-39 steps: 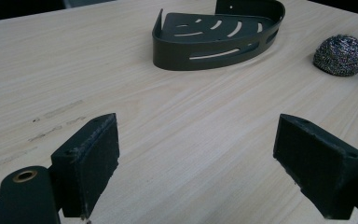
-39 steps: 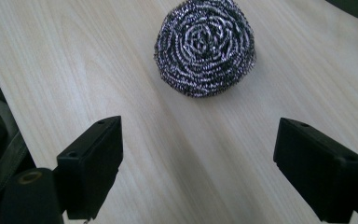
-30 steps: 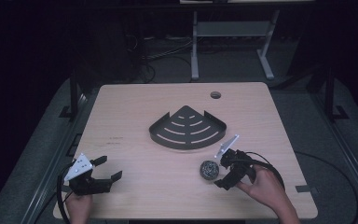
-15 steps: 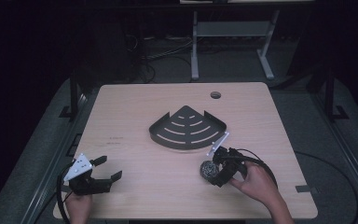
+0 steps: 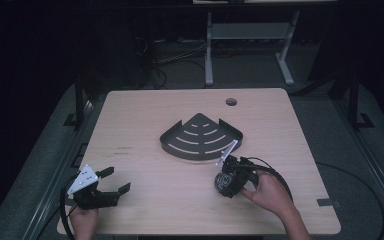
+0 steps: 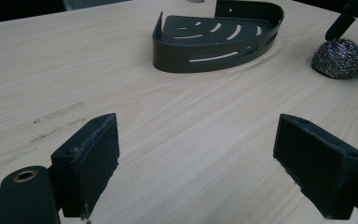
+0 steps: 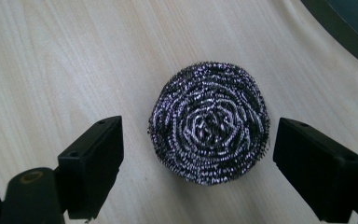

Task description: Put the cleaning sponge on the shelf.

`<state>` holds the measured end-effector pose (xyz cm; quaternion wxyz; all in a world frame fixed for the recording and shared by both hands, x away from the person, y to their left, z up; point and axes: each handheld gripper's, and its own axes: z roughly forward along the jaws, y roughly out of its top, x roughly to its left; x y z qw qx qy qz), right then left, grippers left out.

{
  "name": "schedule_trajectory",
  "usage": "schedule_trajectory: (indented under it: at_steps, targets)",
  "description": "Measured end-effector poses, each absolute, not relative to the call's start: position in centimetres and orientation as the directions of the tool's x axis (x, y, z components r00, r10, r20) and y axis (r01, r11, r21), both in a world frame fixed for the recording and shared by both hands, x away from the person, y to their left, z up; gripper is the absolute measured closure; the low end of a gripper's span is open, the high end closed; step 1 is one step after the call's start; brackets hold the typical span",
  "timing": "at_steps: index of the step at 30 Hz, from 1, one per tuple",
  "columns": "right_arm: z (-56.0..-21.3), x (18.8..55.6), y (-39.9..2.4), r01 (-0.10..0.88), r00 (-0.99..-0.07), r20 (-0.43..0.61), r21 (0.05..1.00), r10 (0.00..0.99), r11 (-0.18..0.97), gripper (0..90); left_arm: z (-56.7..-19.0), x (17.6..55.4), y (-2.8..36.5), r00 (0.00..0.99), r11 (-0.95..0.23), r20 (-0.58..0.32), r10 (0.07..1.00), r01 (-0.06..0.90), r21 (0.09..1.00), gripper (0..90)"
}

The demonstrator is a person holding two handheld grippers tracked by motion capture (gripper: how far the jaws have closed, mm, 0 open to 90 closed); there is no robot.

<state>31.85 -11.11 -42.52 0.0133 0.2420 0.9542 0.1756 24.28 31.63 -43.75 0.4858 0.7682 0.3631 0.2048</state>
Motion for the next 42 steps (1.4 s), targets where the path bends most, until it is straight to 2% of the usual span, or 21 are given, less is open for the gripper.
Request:
schedule_trajectory:
  at_steps: [14, 22, 23, 27, 42]
  targets:
    - [-43.5, 32.6, -10.1, 0.451, -0.887, 0.049, 0.309, 0.460, 0.837, 19.1, -43.7, 24.2, 31.7, 0.653, -0.264, -0.038, 0.756, 0.357, 0.896, 13.7]
    - [-43.7, 32.7, -9.9, 0.444, -0.890, 0.040, 0.301, 0.455, 0.844, 25.8, -43.7, 24.2, 31.8, 0.653, -0.263, -0.039, 0.757, 0.357, 0.896, 13.7]
    - [-43.8, 32.6, -9.9, 0.440, -0.892, 0.038, 0.298, 0.450, 0.847, 29.0, -43.7, 24.2, 31.8, 0.652, -0.261, -0.040, 0.757, 0.359, 0.896, 13.7]
    - [-43.7, 32.6, -9.9, 0.440, -0.892, 0.035, 0.297, 0.451, 0.847, 30.3, -43.7, 24.2, 31.9, 0.650, -0.256, -0.045, 0.759, 0.361, 0.897, 13.7]
    - [-41.5, 32.9, -9.4, 0.412, -0.906, 0.036, 0.310, 0.422, 0.857, 32.0, -43.7, 24.2, 31.8, 0.649, -0.257, -0.043, 0.759, 0.360, 0.897, 13.7]
